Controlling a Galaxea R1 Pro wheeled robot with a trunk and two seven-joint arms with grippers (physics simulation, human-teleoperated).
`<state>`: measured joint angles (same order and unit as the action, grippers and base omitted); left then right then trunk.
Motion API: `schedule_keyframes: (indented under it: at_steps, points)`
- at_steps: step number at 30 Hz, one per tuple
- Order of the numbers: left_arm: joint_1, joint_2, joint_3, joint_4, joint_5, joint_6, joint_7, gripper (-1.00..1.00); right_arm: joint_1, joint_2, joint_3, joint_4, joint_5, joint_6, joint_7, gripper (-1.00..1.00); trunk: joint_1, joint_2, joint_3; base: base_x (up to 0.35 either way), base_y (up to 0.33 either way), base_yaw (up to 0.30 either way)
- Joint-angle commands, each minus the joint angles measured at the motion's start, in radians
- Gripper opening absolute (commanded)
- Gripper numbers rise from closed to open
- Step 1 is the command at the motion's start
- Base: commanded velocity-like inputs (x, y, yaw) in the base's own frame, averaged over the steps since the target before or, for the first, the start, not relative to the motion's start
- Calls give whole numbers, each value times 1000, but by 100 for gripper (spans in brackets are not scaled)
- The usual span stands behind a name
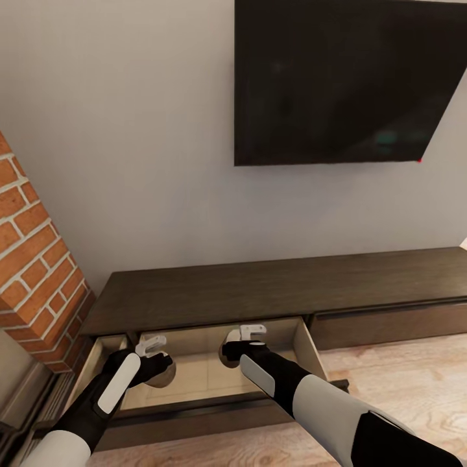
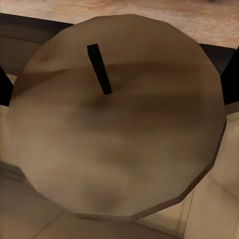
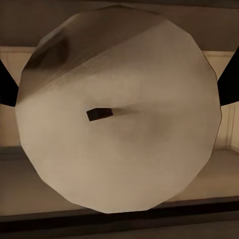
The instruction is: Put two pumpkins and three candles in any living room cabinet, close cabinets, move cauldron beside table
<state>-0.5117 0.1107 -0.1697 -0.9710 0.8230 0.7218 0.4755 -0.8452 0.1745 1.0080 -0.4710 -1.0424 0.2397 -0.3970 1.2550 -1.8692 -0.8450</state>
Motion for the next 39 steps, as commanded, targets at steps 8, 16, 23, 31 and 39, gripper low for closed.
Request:
schedule_keyframes:
  at_steps: [8, 16, 23, 31, 39]
  points:
    - [-1, 1, -4, -2, 8, 2, 11, -100, -2, 0, 6, -1, -2, 3, -8, -100, 31, -57, -26, 0, 0, 0]
    - [-1, 1, -4, -3, 8, 2, 11, -100, -2, 0, 6, -1, -2, 1, -8, -100, 61, -113, -51, 0, 0, 0]
    - [-1, 1, -4, -3, 8, 2, 11, -100, -2, 0, 6, -1, -2, 0, -7, -100, 77, -141, -64, 0, 0, 0]
    - [-1, 1, -4, -5, 8, 2, 11, -100, -2, 0, 6, -1, -2, 0, -7, -100, 77, -141, -64, 6, 1, 0]
    - [-1, 1, -6, -5, 8, 2, 11, -100, -2, 0, 6, -1, -2, 0, -6, -100, 77, -141, -64, 88, 28, 0]
